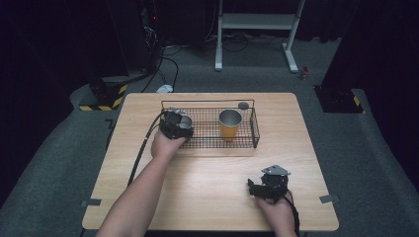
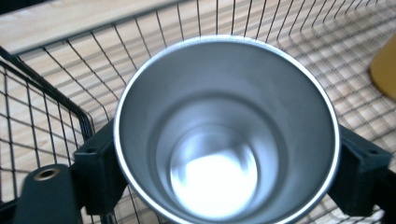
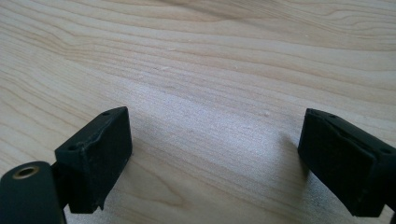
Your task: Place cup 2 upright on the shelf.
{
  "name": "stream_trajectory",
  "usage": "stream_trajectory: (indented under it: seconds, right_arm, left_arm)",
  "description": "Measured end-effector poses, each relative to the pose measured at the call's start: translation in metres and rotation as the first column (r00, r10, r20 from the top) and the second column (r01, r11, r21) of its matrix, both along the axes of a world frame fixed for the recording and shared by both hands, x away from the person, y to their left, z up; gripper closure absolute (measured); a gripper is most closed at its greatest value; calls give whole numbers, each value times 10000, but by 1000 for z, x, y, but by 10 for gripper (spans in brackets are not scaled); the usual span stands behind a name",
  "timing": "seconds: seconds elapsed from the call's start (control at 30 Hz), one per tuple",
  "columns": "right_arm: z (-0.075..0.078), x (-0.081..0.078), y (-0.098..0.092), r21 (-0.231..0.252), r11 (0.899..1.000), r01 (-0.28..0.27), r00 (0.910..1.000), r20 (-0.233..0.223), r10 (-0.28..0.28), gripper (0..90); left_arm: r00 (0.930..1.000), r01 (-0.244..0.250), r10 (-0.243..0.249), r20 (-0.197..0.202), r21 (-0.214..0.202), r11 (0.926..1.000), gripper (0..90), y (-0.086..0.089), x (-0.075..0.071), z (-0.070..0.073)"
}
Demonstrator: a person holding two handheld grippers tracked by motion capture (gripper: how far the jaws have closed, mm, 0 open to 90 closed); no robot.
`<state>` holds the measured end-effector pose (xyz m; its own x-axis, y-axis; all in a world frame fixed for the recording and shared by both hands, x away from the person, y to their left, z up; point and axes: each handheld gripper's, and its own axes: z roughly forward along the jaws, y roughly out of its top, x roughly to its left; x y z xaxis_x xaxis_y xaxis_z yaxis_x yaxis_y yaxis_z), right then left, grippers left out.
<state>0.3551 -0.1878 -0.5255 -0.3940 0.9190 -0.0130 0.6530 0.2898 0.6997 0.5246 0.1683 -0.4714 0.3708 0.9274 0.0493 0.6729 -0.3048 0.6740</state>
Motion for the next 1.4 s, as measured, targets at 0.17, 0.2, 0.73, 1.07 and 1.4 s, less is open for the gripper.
stream_trajectory:
  seconds: [0.17,0.2,0.73,1.07,1.4]
  right_arm:
    - [0,0,0,-1,10000,-6,10000,-10,6,98]
    - [0,0,0,2,10000,-5,10000,-11,5,98]
    - [0,0,0,14,10000,4,10000,-18,-4,98]
    - [0,0,0,4,10000,-5,10000,-11,5,98]
    - [0,0,0,13,10000,5,10000,-20,-5,98]
  left_arm:
    - [9999,-46,47,130,-109,9999,92,2,-2,1]
    - [9999,2,0,114,-166,9999,78,2,-2,2]
    - [9956,276,-228,905,-525,9982,1,2,-18,27]
    - [9942,504,-408,995,-959,9941,3,10,-40,37]
    - [9926,675,-570,1076,-963,9931,3,31,-70,28]
